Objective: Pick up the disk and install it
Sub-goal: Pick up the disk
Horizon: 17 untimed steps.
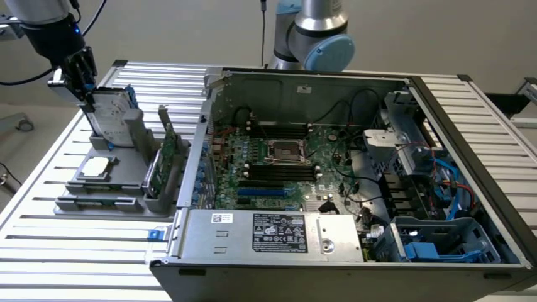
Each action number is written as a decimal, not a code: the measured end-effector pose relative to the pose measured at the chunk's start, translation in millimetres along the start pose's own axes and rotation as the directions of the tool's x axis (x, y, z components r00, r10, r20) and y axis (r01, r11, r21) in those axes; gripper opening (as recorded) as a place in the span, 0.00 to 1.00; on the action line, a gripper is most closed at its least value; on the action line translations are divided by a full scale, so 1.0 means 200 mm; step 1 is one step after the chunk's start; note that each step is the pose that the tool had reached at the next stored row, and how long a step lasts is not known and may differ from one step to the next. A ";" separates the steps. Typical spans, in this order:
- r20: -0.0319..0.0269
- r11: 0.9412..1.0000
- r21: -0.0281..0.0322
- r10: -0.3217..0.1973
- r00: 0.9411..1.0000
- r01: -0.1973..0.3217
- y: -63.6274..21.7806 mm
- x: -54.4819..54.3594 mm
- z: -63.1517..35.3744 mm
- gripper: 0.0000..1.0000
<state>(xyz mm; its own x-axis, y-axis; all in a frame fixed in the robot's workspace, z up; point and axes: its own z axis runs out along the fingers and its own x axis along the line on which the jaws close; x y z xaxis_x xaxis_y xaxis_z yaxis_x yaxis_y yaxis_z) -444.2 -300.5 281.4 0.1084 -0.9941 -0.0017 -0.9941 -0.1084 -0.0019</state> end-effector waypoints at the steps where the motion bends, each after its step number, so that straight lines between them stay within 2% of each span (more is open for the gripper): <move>1: 0.000 1.000 0.000 0.000 1.000 0.000 0.000 0.00 0.000 0.45; 4: 0.001 1.000 0.000 0.002 1.000 -0.002 0.001 0.01 0.000 0.45; 9: 0.006 1.000 0.001 0.005 1.000 -0.005 0.004 0.03 0.000 0.45; 17: 0.013 1.000 0.001 0.008 1.000 -0.008 -0.001 0.04 0.000 0.43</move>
<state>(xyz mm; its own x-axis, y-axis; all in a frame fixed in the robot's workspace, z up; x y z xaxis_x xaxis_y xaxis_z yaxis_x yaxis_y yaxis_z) -443.2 -307.8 281.4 0.1008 -0.9948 -0.0142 -0.9949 -0.1007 -0.0028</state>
